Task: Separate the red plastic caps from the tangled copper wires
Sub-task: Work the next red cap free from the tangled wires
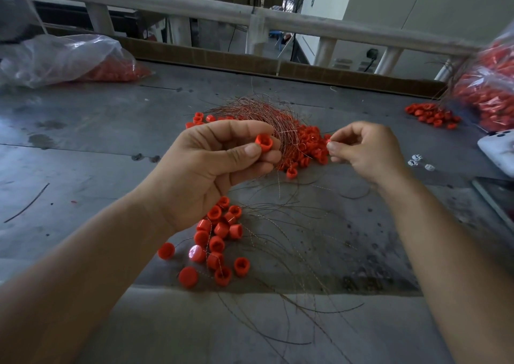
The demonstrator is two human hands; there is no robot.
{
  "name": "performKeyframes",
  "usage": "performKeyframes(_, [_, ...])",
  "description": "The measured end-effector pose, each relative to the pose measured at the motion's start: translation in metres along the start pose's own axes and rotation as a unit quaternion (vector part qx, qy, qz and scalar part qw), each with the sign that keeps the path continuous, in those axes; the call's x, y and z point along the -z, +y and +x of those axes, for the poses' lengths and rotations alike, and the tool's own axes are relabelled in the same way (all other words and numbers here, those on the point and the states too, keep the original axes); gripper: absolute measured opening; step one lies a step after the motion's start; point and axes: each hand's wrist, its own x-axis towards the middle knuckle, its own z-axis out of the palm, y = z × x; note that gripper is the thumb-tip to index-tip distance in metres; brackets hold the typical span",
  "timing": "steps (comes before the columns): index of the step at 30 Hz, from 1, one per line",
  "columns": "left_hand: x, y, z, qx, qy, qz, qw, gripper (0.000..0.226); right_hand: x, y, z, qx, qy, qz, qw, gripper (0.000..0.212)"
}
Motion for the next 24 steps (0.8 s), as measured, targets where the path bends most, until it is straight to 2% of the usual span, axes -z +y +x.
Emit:
performKeyframes(3, [-0.001, 0.0, 0.0, 0.004, 0.001, 0.003, 1.0, 0.026, 0.002, -0.003, 0.0, -0.047, -0.022, 0.104, 0.993, 0.019])
performKeyframes(7, [-0.001, 0.0, 0.0, 0.005, 0.002, 0.006, 1.0, 0.025, -0.004, 0.001, -0.003, -0.027, -0.065, -0.02, 0.997, 0.019])
performKeyframes(9, [0.0, 0.001, 0.0, 0.006, 0.001, 0.008, 1.0, 0.025, -0.006, 0.002, -0.003, -0.025, -0.063, -0.033, 0.997, 0.019])
performKeyframes(11, [0.0, 0.0, 0.0, 0.009, 0.001, 0.012, 1.0, 0.025, -0.003, -0.001, -0.002, -0.03, -0.044, 0.009, 0.999, 0.02])
performKeyframes(13, [0.0, 0.0, 0.0, 0.011, -0.001, 0.016, 1.0, 0.025, 0.003, -0.009, -0.002, -0.037, -0.039, 0.107, 0.993, 0.02])
performKeyframes(15, [0.0, 0.0, 0.0, 0.014, -0.001, 0.019, 1.0, 0.025, 0.01, -0.019, -0.006, -0.036, -0.061, 0.231, 0.97, 0.017])
performKeyframes(17, [0.0, 0.0, 0.0, 0.015, 0.005, 0.025, 1.0, 0.025, 0.015, -0.028, -0.011, -0.02, -0.102, 0.307, 0.946, 0.022])
performKeyframes(19, [0.0, 0.0, 0.0, 0.015, 0.013, 0.035, 0.999, 0.026, 0.015, -0.039, -0.017, 0.005, -0.148, 0.32, 0.936, 0.029])
performKeyframes(24, [0.0, -0.001, 0.001, 0.017, 0.034, 0.044, 0.998, 0.027, 0.005, -0.055, -0.032, 0.046, -0.217, 0.329, 0.918, 0.022])
